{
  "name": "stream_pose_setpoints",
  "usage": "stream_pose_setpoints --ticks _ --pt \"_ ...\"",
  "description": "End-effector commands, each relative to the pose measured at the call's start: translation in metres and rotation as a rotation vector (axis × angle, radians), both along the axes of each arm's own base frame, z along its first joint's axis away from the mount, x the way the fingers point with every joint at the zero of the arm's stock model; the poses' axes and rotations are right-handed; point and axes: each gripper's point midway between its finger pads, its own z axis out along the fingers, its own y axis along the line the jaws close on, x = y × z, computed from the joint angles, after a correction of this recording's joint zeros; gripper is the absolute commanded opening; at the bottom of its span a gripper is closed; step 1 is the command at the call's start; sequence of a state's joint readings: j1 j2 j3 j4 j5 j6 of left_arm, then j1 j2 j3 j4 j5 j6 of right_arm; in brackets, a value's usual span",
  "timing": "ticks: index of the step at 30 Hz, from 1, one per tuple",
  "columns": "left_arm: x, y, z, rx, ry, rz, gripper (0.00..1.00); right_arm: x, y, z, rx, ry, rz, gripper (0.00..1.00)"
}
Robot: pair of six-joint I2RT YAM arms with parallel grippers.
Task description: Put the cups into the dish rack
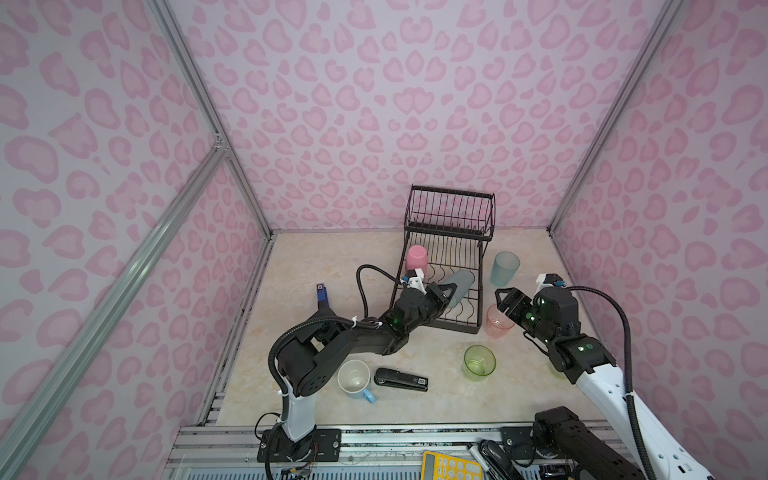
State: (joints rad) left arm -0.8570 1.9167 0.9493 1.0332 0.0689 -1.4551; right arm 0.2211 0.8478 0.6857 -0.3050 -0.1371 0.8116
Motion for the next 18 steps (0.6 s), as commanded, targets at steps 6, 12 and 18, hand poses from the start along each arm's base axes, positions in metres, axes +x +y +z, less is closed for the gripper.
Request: stream_pose_setpoints --ticks 6,12,18 --pt "-0.017 0.002 0.052 -0.17 -0.192 -0.102 0.03 0.02 0.036 0.026 0.214 -0.045 0.115 0.87" --pt "-0.023 0.007 0.052 -0.185 -0.201 -0.115 0.03 0.041 0.047 0.04 0.35 -0.095 0.14 0.93" --pt "-0.027 0.01 0.061 -0.219 -0.22 -0.125 0.03 0.057 0.053 0.042 0.401 -0.099 0.143 0.97"
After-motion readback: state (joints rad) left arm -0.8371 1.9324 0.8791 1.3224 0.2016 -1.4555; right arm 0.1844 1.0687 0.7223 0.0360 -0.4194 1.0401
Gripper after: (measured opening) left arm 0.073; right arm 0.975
